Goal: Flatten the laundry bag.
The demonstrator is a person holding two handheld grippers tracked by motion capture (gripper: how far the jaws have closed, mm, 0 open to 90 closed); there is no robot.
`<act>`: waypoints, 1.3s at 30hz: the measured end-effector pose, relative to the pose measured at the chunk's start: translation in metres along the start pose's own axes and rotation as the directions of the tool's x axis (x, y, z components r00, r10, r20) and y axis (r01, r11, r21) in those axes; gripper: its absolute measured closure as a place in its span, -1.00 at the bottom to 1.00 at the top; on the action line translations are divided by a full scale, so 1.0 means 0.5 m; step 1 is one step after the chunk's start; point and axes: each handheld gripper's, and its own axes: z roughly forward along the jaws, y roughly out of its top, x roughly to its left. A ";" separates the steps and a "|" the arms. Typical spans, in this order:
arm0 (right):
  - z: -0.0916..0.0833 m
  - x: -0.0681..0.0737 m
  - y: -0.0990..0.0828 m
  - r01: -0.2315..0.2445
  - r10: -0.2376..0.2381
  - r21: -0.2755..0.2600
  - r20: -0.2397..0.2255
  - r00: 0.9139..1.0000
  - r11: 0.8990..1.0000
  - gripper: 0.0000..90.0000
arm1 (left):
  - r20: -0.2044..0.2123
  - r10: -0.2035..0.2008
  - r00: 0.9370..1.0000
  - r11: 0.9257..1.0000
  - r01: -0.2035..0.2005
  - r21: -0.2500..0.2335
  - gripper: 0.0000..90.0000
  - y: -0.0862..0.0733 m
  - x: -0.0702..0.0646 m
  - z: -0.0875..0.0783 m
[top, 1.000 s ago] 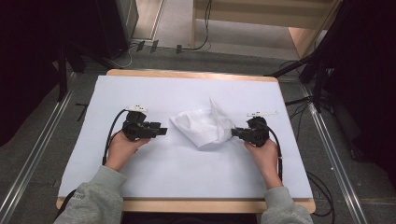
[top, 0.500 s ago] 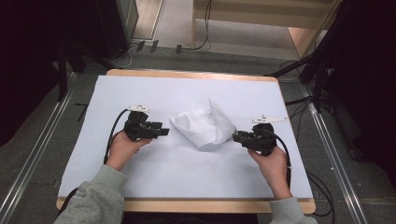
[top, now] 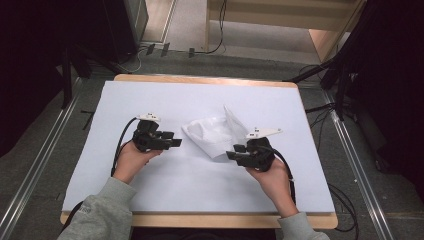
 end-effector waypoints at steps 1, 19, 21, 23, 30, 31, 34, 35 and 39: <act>0.015 0.002 0.005 0.023 -0.023 0.000 -0.001 1.000 1.000 0.18 | 0.001 0.003 1.000 1.000 -0.003 -0.001 0.05 -0.001 -0.001 -0.001; 0.149 -0.028 0.018 0.021 -0.021 0.127 -0.001 1.000 0.992 -0.24 | -0.032 -0.021 0.999 1.000 0.020 -0.016 0.03 -0.034 0.003 -0.037; 0.152 -0.026 0.019 0.022 -0.022 0.134 0.002 1.000 0.991 -0.24 | -0.036 -0.023 0.999 1.000 0.023 -0.020 0.03 -0.038 0.004 -0.042; 0.162 -0.023 0.020 0.035 -0.037 0.144 0.005 0.999 0.989 -0.25 | -0.044 -0.029 0.999 0.999 0.028 -0.023 0.03 -0.042 0.005 -0.047; 0.174 0.001 0.019 0.137 -0.150 0.138 0.094 0.984 0.981 0.25 | -0.058 -0.043 0.997 0.999 0.041 -0.030 0.03 -0.054 0.007 -0.059; 0.174 0.003 0.021 0.130 -0.143 0.135 0.088 0.986 0.982 0.52 | -0.062 -0.045 0.997 0.999 0.043 -0.031 0.03 -0.056 0.007 -0.061; 0.183 0.011 0.033 0.129 -0.140 0.145 0.064 0.988 0.981 0.84 | -0.065 -0.049 0.997 0.998 0.046 -0.036 0.03 -0.061 0.009 -0.066; 0.183 0.011 0.033 0.129 -0.140 0.145 0.064 0.988 0.981 0.84 | -0.069 -0.047 0.997 0.998 0.045 -0.032 0.03 -0.062 0.010 -0.068; 0.171 0.015 0.063 0.048 -0.046 0.108 -0.024 0.999 0.993 0.93 | -0.077 -0.068 0.995 0.997 0.065 -0.047 0.03 -0.071 0.014 -0.080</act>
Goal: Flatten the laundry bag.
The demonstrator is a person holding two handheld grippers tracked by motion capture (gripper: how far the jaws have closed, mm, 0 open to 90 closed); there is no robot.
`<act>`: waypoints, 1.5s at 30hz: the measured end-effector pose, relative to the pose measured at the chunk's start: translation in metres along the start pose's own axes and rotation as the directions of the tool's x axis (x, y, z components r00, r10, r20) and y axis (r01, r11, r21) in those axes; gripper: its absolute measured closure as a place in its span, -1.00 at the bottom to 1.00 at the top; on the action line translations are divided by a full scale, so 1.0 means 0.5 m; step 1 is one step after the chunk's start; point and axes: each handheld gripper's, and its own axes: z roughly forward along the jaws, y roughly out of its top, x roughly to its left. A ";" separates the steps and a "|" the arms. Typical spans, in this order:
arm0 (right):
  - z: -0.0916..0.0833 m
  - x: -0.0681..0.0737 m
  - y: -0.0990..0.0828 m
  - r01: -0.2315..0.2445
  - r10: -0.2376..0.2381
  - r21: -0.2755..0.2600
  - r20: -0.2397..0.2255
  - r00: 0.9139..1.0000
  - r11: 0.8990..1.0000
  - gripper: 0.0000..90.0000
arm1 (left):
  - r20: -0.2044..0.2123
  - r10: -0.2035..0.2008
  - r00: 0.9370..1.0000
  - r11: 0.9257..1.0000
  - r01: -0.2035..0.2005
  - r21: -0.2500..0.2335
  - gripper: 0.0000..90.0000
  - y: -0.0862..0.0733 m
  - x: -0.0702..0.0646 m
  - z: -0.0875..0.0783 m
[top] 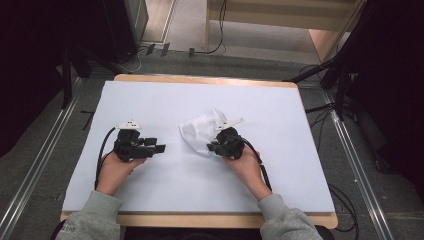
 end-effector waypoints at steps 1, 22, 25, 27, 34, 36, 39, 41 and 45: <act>0.000 0.000 0.000 0.000 0.000 0.000 0.000 1.000 1.000 0.93 | 0.000 0.000 1.000 1.000 0.000 0.000 0.03 0.000 0.000 0.000; -0.070 -0.061 0.089 -0.108 0.098 -0.141 -0.076 0.992 0.984 0.92 | -0.027 -0.021 0.999 1.000 0.020 -0.013 0.03 -0.019 0.003 -0.020; -0.057 -0.095 0.080 -0.134 0.128 -0.133 -0.048 0.991 0.982 0.92 | -0.023 -0.021 1.000 1.000 0.021 -0.010 0.03 -0.019 0.005 -0.020; -0.052 -0.113 0.075 -0.150 0.147 -0.133 -0.033 0.989 0.980 0.92 | -0.024 -0.022 0.999 1.000 0.021 -0.013 0.03 -0.019 0.005 -0.019; -0.024 -0.154 0.051 -0.188 0.191 -0.090 0.024 0.981 0.978 0.90 | -0.020 -0.014 1.000 1.000 0.014 -0.004 0.03 -0.019 0.002 -0.014; -0.015 -0.162 0.044 -0.198 0.200 -0.078 0.026 0.979 0.977 0.89 | -0.018 -0.012 1.000 1.000 0.012 -0.002 0.03 -0.018 0.002 -0.013; -0.016 -0.169 0.039 -0.209 0.212 -0.074 0.033 0.977 0.975 0.74 | -0.012 -0.013 1.000 1.000 0.013 -0.001 0.03 -0.017 0.000 -0.009; -0.021 -0.169 0.040 -0.202 0.205 -0.079 0.037 0.978 0.976 0.68 | -0.009 -0.004 1.000 1.000 0.004 0.008 0.03 -0.015 -0.001 -0.007; -0.053 -0.161 0.042 -0.176 0.184 -0.122 0.062 0.981 0.977 0.48 | -0.002 -0.002 1.000 1.000 0.002 0.009 0.03 -0.010 -0.004 0.002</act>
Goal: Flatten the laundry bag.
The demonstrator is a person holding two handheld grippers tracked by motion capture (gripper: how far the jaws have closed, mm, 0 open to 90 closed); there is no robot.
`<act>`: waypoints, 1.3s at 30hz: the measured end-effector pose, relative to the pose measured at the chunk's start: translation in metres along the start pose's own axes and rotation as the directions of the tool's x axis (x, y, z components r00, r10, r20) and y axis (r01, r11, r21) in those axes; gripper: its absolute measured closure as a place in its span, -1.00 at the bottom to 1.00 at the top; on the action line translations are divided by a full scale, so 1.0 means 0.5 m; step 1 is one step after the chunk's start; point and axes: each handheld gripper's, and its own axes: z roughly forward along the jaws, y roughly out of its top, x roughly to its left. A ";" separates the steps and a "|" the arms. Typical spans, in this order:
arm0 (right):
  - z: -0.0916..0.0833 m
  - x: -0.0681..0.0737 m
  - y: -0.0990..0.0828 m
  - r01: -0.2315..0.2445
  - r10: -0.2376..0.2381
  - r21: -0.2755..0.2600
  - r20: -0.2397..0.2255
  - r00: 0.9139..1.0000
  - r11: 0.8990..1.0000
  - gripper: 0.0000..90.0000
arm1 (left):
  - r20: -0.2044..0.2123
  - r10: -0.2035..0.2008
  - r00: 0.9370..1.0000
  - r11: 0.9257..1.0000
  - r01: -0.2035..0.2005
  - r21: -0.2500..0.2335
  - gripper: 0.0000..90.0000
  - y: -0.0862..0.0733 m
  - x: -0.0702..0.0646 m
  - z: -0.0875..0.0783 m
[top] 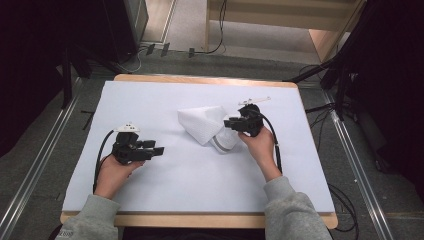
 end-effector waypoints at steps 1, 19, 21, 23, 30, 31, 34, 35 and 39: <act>-0.018 0.004 0.001 0.009 -0.009 -0.023 0.006 1.000 1.000 0.46 | 0.004 0.006 1.000 1.000 -0.006 0.005 0.03 0.003 -0.002 0.004; -0.068 0.086 -0.053 0.075 -0.075 0.003 -0.069 0.995 0.997 0.62 | 0.054 0.059 0.997 0.998 -0.061 0.026 0.02 0.039 -0.019 0.050; -0.060 0.099 -0.061 0.096 -0.094 0.015 -0.075 0.993 0.995 0.60 | 0.061 0.069 0.996 0.997 -0.070 0.029 0.02 0.044 -0.022 0.057; -0.039 0.107 -0.073 0.115 -0.112 0.045 -0.052 0.992 0.992 0.49 | 0.069 0.072 0.995 0.997 -0.074 0.031 0.02 0.047 -0.024 0.062; 0.008 0.095 -0.085 0.121 -0.121 0.065 -0.008 0.993 0.991 0.19 | 0.077 0.082 0.994 0.996 -0.084 0.031 0.02 0.054 -0.029 0.072; 0.018 0.091 -0.086 0.126 -0.127 0.068 0.004 0.992 0.990 0.15 | 0.078 0.082 0.994 0.996 -0.084 0.031 0.02 0.054 -0.029 0.072; 0.039 0.088 -0.089 0.138 -0.142 0.091 0.034 0.989 0.986 0.17 | 0.077 0.083 0.994 0.996 -0.086 0.033 0.02 0.053 -0.028 0.070; 0.039 0.088 -0.089 0.138 -0.142 0.091 0.034 0.989 0.986 0.17 | 0.074 0.082 0.994 0.996 -0.085 0.029 0.02 0.052 -0.028 0.069; 0.051 0.084 -0.090 0.171 -0.178 0.092 0.069 0.982 0.981 0.43 | 0.071 0.078 0.994 0.996 -0.080 0.027 0.02 0.049 -0.025 0.064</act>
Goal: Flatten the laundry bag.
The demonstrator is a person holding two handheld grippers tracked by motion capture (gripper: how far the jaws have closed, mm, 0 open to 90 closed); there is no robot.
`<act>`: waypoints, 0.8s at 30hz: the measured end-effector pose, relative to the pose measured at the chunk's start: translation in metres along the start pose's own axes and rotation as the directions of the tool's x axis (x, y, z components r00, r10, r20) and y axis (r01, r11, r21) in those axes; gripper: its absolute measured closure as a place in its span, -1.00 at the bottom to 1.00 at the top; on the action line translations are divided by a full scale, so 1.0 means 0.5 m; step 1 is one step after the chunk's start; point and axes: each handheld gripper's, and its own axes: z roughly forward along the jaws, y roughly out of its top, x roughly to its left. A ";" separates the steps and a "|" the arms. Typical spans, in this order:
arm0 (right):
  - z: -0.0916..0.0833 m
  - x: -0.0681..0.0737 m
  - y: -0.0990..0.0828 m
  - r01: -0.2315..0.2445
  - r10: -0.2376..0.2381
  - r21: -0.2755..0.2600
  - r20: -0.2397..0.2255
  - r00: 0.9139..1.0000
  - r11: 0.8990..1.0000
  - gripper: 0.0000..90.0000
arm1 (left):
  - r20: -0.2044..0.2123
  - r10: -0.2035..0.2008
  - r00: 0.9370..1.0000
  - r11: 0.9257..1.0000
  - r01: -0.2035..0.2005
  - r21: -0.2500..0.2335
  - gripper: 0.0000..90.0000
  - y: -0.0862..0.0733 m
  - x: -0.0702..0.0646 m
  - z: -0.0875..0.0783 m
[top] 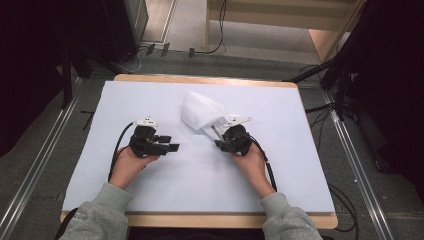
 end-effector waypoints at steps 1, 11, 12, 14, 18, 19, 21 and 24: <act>0.001 -0.001 0.000 0.006 -0.006 -0.002 0.005 1.000 1.000 0.50 | -0.003 -0.002 1.000 1.000 0.002 0.002 0.02 -0.001 0.000 -0.002; -0.024 0.006 0.021 0.009 -0.010 -0.022 -0.039 0.999 1.000 0.90 | -0.015 -0.012 1.000 1.000 0.012 -0.009 0.02 -0.006 0.006 -0.013; -0.032 0.010 0.025 0.011 -0.012 -0.029 -0.053 0.999 1.000 0.90 | -0.017 -0.013 1.000 1.000 0.013 -0.011 0.02 -0.006 0.006 -0.014; -0.046 0.018 0.031 0.024 -0.028 -0.043 -0.072 0.997 0.999 0.90 | -0.015 -0.013 1.000 1.000 0.013 -0.014 0.02 -0.006 0.008 -0.015; -0.080 0.040 0.040 0.045 -0.054 -0.075 -0.123 0.991 0.996 0.89 | -0.026 -0.019 0.999 1.000 0.018 -0.022 0.02 -0.006 0.012 -0.021; -0.083 0.043 0.040 0.054 -0.064 -0.082 -0.134 0.989 0.995 0.89 | -0.025 -0.024 0.999 0.999 0.024 -0.028 0.02 -0.006 0.013 -0.023; -0.092 0.055 0.040 0.065 -0.078 -0.080 -0.172 0.982 0.995 0.88 | -0.028 -0.032 0.999 0.999 0.031 -0.037 0.02 -0.005 0.017 -0.028; -0.096 0.067 0.038 0.085 -0.099 -0.073 -0.213 0.972 0.994 0.87 | -0.030 -0.039 0.999 0.998 0.037 -0.052 0.02 -0.004 0.021 -0.034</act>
